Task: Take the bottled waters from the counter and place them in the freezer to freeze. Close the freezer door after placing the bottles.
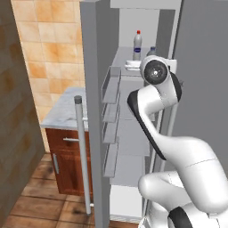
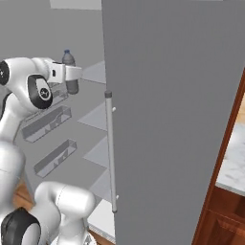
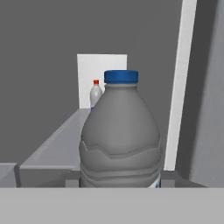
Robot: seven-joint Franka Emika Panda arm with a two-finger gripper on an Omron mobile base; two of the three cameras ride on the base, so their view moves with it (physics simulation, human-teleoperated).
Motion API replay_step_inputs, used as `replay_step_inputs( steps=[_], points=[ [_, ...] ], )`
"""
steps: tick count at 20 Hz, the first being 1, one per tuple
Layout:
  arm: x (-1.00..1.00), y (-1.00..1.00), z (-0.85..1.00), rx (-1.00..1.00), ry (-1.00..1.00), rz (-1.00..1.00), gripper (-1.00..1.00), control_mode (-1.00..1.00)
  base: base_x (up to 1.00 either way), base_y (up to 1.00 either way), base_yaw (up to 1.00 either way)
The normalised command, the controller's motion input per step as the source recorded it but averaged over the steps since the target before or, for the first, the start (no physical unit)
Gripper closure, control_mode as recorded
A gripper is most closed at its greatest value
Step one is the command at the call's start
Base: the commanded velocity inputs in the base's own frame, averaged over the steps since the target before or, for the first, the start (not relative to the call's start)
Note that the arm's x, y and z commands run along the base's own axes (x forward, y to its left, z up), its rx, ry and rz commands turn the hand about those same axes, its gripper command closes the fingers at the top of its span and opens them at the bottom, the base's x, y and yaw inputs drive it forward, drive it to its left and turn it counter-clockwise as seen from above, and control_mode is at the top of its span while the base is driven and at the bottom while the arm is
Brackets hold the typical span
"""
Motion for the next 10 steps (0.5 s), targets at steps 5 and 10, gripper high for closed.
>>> replay_step_inputs(
  steps=[5, 10],
  points=[
    [0.38, -0.01, 0.05, 0.00, 0.00, 0.00, 1.00, -1.00, 0.00, 0.00, 0.00],
    [0.36, -0.12, 0.00, 0.02, -0.08, 0.00, 1.00, -1.00, 0.00, 0.00, 0.00]
  ],
)
